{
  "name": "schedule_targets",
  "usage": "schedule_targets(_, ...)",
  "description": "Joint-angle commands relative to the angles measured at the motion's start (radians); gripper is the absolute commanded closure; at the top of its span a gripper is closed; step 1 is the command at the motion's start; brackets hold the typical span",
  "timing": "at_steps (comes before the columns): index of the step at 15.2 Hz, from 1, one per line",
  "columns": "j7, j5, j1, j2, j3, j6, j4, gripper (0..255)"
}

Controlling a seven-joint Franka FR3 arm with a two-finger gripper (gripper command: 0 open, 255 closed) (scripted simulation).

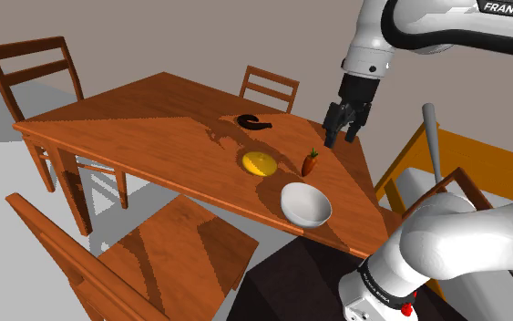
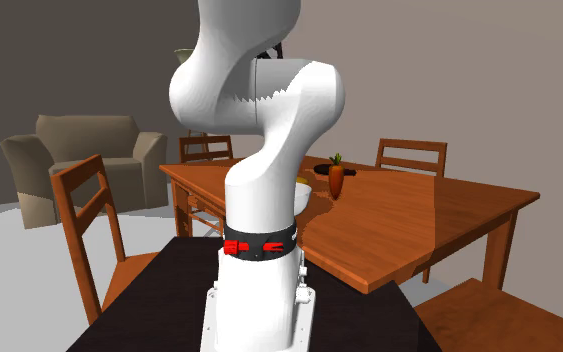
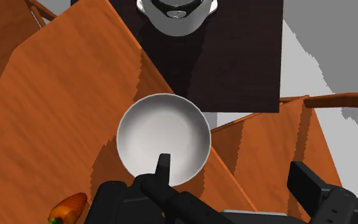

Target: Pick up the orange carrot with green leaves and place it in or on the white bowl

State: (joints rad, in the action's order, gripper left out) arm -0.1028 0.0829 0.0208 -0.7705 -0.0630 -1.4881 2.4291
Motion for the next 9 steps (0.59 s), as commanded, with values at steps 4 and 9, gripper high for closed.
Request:
schedule_targets(4,0.042,-0.045,-0.024,0.062,0.031,-0.074,0.018,0)
schedule_targets(9,0.104,-0.115,-0.064,0.186,0.081,-0.198,0.025,0)
